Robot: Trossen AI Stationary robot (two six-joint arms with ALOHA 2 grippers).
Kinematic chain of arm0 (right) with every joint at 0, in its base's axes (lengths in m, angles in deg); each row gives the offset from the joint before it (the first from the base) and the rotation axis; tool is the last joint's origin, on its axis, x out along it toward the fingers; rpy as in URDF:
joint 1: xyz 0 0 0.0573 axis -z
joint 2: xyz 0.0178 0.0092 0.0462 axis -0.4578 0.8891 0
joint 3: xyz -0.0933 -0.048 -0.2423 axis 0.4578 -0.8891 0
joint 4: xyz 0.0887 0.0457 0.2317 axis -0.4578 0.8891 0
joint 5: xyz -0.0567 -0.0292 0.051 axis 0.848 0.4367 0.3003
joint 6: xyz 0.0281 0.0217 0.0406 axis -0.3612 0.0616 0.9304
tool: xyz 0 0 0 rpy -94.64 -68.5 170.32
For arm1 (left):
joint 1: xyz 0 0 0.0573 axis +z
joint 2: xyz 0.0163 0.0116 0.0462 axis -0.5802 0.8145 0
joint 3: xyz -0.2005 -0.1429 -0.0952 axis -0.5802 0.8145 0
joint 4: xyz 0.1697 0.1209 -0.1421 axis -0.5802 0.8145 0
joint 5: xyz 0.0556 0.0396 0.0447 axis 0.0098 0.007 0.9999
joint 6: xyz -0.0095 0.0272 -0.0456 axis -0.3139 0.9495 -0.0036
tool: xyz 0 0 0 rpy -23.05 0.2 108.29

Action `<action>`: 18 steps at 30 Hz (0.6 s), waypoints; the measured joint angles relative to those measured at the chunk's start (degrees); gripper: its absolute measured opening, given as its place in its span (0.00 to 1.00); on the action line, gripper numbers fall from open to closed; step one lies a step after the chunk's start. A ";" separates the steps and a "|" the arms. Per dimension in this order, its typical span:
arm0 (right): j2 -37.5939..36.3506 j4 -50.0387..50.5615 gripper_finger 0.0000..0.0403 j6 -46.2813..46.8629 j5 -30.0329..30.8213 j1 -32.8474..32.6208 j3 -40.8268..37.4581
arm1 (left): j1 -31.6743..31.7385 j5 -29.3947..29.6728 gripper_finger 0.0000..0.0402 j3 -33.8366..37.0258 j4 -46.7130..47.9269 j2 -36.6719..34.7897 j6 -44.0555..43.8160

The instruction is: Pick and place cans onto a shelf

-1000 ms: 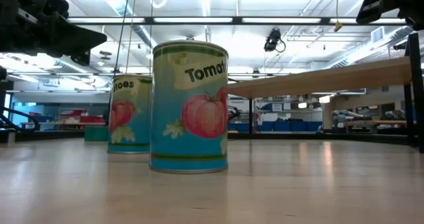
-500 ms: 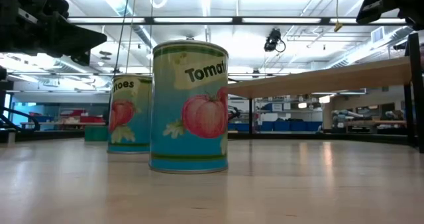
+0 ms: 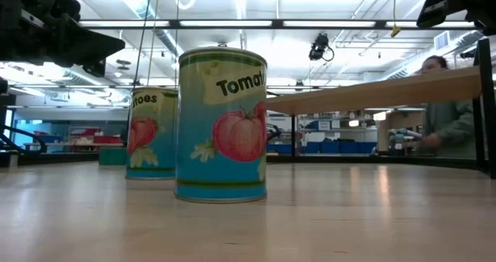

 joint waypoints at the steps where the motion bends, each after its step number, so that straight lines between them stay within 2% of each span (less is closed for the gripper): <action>1: 0.00 -0.43 0.05 -0.02 0.00 0.00 -0.01 | 0.01 0.01 0.05 -0.01 0.01 0.00 0.00; 7: -0.02 -1.87 0.05 0.75 -0.28 -0.04 -0.01 | 0.02 -0.01 0.05 0.00 -0.01 0.00 0.00; 10: -0.02 -1.89 0.05 6.76 0.15 -0.04 -0.01 | 0.00 0.00 0.05 0.00 0.00 0.01 0.00; 14: 0.13 -1.87 0.05 11.09 7.06 -0.04 0.16 | 0.00 0.01 0.05 0.00 0.01 0.01 0.00; 18: 2.36 -1.42 0.06 9.78 8.29 -0.20 1.90 | 0.00 0.01 0.05 -0.01 0.01 0.00 0.00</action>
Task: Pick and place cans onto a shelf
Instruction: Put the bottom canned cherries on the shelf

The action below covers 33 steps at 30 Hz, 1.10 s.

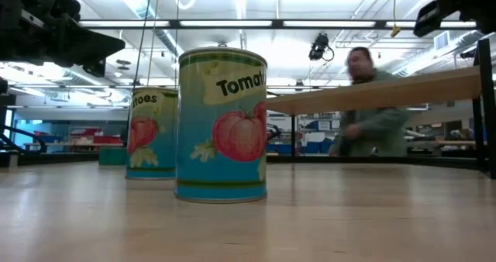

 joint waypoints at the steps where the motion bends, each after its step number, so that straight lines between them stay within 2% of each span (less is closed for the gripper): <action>1: 1.09 0.33 0.06 -0.06 -0.20 -0.21 0.80 | 0.01 -0.02 0.05 0.01 0.00 0.02 0.00; 9: 18.02 1.66 0.07 0.34 -0.27 -4.44 8.87 | 0.00 -0.02 0.05 0.00 0.00 0.00 0.00; 14: 29.74 2.95 0.10 0.90 -0.09 -9.81 15.36 | 0.01 -0.02 0.05 0.00 0.00 0.00 0.00; 18: 37.80 7.20 0.13 0.97 2.26 -14.41 21.38 | 0.01 0.00 0.05 0.00 0.00 0.00 0.00; 25: 52.38 27.43 0.28 4.16 8.34 -23.03 36.70 | 0.00 -0.01 0.05 0.01 0.00 0.00 0.00; 30: 61.92 46.30 0.47 9.27 8.46 -27.97 50.15 | 0.02 -0.02 0.05 0.01 0.00 0.00 0.00; 33: 66.15 57.95 0.61 14.44 5.98 -29.54 56.96 | 0.00 0.00 0.05 0.00 0.02 0.01 -0.02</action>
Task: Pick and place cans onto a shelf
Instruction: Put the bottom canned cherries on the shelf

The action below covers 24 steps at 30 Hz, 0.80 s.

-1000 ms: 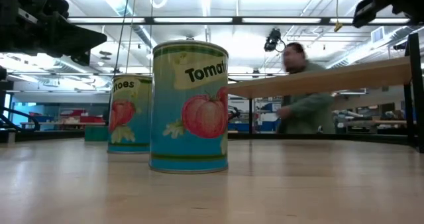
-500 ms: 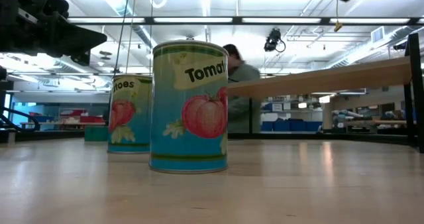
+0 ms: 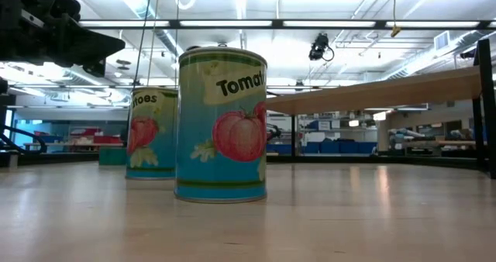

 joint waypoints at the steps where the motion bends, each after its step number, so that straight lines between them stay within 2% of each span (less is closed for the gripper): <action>1: 1.32 3.60 0.65 1.81 -1.33 -0.19 1.93 | 0.01 -0.01 0.05 0.01 0.00 -0.01 0.02; 6: 5.61 14.15 0.83 10.28 -9.08 -0.60 5.92 | 0.02 -0.02 0.05 0.01 0.00 -0.01 0.02; 10: 7.66 20.09 0.90 14.06 -13.28 -0.64 5.94 | 0.00 -0.02 0.05 -0.01 0.00 -0.01 0.02; 15: 9.67 30.86 0.92 19.50 -11.44 -0.65 5.93 | 0.01 0.00 0.05 0.01 0.00 -0.01 0.02; 19: 10.69 32.38 0.91 22.75 -7.33 -0.82 5.71 | 0.02 -0.02 0.05 0.01 0.00 -0.01 0.02; 24: 11.55 34.64 0.91 27.54 -6.00 -1.18 3.73 | 0.02 0.00 0.05 0.00 0.01 0.01 0.02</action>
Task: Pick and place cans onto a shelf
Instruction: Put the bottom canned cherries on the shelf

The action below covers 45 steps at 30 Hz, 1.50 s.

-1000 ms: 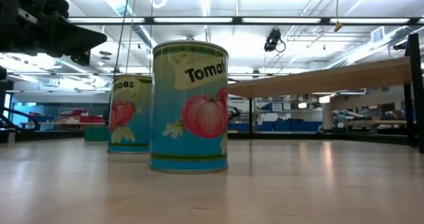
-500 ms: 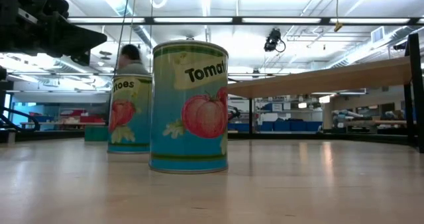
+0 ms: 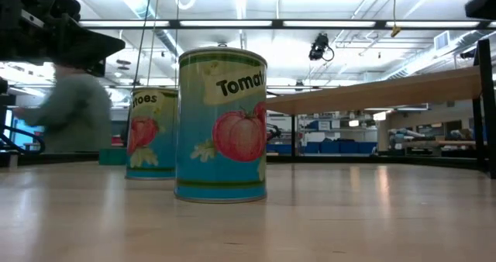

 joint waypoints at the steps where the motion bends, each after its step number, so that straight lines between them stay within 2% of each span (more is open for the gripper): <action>1: -0.08 0.28 0.91 1.05 -0.42 -0.01 -0.68 | -0.02 -0.02 0.05 0.01 0.01 -0.01 0.00; 7: -0.46 -1.10 0.91 3.98 0.92 -0.21 -4.18 | -0.02 0.00 0.05 0.00 -0.01 -0.01 0.00; 13: -0.13 -6.86 0.91 3.95 -3.21 0.19 -7.87 | -0.02 0.00 0.05 -0.01 -0.01 -0.01 0.00; 18: -0.13 -7.31 0.91 4.62 -1.48 0.58 -8.63 | -0.02 0.00 0.05 0.01 -0.01 -0.01 0.00; 25: -0.15 -7.23 0.80 4.53 -3.31 2.40 -8.61 | -0.01 -0.01 0.05 0.00 -0.01 -0.01 0.00; 29: -0.09 -6.57 0.80 4.37 -6.88 4.14 -7.67 | 0.00 -0.02 0.05 -0.01 -0.01 -0.01 0.00; 33: -0.09 -5.84 0.80 3.66 -8.69 7.77 -1.87 | -0.01 0.00 0.05 -0.01 -0.01 -0.01 0.00; 37: -0.09 -5.14 0.80 1.12 -8.30 12.77 7.28 | 0.00 0.00 0.05 0.01 -0.01 -0.01 0.00; 41: -0.09 -0.82 0.80 -1.51 -5.10 18.66 17.79 | -0.02 -0.02 0.05 0.01 -0.01 -0.01 0.00; 45: -0.09 10.04 0.80 -4.49 0.92 25.01 27.55 | 0.00 0.00 0.05 0.01 -0.01 -0.01 0.00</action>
